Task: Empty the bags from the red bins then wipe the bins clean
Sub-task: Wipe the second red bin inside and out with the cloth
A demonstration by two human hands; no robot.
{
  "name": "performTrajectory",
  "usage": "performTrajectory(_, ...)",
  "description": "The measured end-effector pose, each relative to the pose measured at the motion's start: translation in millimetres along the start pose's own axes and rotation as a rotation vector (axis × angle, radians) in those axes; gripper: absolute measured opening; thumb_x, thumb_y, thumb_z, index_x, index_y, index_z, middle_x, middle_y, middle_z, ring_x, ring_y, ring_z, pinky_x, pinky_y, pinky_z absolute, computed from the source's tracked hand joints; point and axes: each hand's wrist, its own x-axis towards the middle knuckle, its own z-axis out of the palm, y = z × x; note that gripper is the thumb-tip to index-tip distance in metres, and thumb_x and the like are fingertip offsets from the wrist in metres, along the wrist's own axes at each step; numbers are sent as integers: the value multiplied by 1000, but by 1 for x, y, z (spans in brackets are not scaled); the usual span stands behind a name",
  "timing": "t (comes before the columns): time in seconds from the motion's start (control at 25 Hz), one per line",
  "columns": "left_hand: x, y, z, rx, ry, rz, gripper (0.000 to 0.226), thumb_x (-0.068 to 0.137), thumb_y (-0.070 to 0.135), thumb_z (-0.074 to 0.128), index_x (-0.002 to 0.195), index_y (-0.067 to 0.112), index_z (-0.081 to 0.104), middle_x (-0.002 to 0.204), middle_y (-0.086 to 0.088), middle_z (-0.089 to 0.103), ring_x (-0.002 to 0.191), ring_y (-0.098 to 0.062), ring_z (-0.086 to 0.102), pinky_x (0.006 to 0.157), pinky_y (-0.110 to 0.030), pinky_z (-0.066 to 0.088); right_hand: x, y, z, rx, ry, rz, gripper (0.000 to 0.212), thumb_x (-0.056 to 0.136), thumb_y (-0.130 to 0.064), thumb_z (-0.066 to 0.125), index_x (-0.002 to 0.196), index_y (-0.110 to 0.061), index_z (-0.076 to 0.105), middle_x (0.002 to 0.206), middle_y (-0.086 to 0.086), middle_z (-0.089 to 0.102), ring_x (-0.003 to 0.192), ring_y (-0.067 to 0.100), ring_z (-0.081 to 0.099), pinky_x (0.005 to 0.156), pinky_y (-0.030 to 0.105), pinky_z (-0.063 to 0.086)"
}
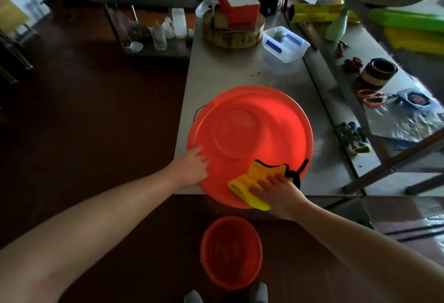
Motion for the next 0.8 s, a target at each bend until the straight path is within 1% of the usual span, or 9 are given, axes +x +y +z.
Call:
performTrajectory(0.04,0,-1,1,-24,-45,-32,34,92,23,60,126,27,65,125,-5,64,122,-30,56,120,-58,12,5,1,5,-14,23,-6,94,55,-50,87,139,-34,50,120,4,67,102,37,63,89,52,49)
performTrajectory(0.12,9,18,3,-50,-123,-77,44,94,31,61,137,23,57,137,-11,57,133,-34,46,119,-65,3,10,-3,3,-16,60,-11,91,56,-48,86,138,-33,49,117,4,68,99,39,64,88,53,49)
performTrajectory(0.2,22,56,6,-131,-152,-117,65,91,50,60,146,18,46,142,-14,52,135,-37,42,118,-62,11,13,-10,-8,14,60,-17,85,71,-48,79,146,-33,42,129,5,63,111,41,60,96,55,44)
performTrajectory(0.28,33,87,11,-343,-110,-201,70,92,57,56,142,9,49,136,-16,56,127,-35,50,113,-52,28,15,-13,-12,65,92,-19,81,84,-49,69,153,-34,30,143,4,54,126,40,51,105,54,36)
performTrajectory(0.4,37,93,18,-409,-28,-198,62,84,59,64,121,10,65,114,-10,69,104,-30,62,95,-43,46,18,-9,-7,147,136,25,81,87,-54,64,155,-37,24,151,1,45,136,36,43,111,49,30)
performTrajectory(0.48,35,92,26,-330,49,-163,52,84,55,64,117,15,67,107,-9,70,97,-30,64,92,-44,47,21,-4,-4,227,107,60,83,83,-67,60,154,-39,26,151,-1,43,137,34,39,112,48,28)
performTrajectory(0.6,41,94,41,-211,239,-98,45,89,49,50,121,21,66,105,-9,69,94,-30,64,95,-47,41,35,1,-8,190,2,107,93,73,-81,56,150,-38,28,146,1,44,132,36,39,106,50,30)
performTrajectory(0.68,46,91,41,-163,308,-56,45,92,46,39,122,23,65,105,-10,69,93,-30,63,94,-47,39,42,-1,-7,105,-43,96,95,73,-70,65,151,-34,23,144,4,42,129,39,40,102,54,33)
performTrajectory(0.8,41,77,30,-154,260,-29,39,94,45,47,120,22,64,106,-13,68,92,-32,63,93,-49,44,40,0,-8,92,-29,47,92,80,-57,66,153,-31,16,145,5,41,127,40,43,100,57,35)
